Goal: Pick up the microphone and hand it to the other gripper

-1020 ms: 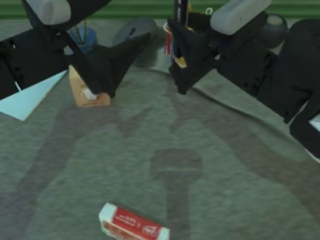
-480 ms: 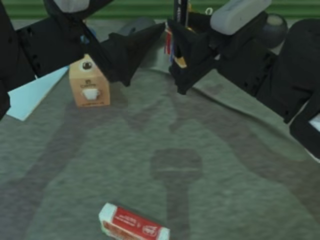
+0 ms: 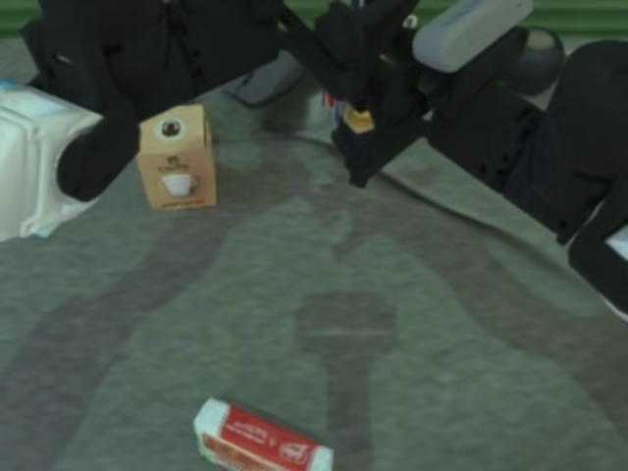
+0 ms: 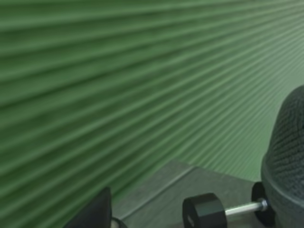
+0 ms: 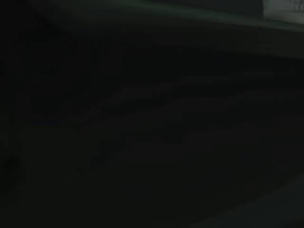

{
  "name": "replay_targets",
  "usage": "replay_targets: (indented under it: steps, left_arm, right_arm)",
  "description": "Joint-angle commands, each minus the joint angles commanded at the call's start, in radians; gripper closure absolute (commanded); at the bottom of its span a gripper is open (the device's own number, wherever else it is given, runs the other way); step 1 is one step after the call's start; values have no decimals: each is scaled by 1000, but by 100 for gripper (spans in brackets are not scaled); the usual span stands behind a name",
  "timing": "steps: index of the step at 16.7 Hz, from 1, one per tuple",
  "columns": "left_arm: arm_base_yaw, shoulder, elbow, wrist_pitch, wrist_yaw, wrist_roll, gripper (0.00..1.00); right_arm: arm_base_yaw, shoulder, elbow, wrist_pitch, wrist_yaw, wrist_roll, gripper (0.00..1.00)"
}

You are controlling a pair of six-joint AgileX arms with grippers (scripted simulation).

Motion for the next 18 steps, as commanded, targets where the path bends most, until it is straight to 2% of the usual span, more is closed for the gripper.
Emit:
replay_targets:
  steps: [4, 17, 18]
  left_arm:
    - [-1, 1, 1, 0, -1, 0, 0]
    - [-1, 1, 1, 0, -1, 0, 98]
    - [-1, 1, 1, 0, -1, 0, 100]
  right_arm:
    - [0, 0, 0, 0, 0, 0, 100]
    - [0, 0, 0, 0, 0, 0, 100]
    - [0, 0, 0, 0, 0, 0, 100]
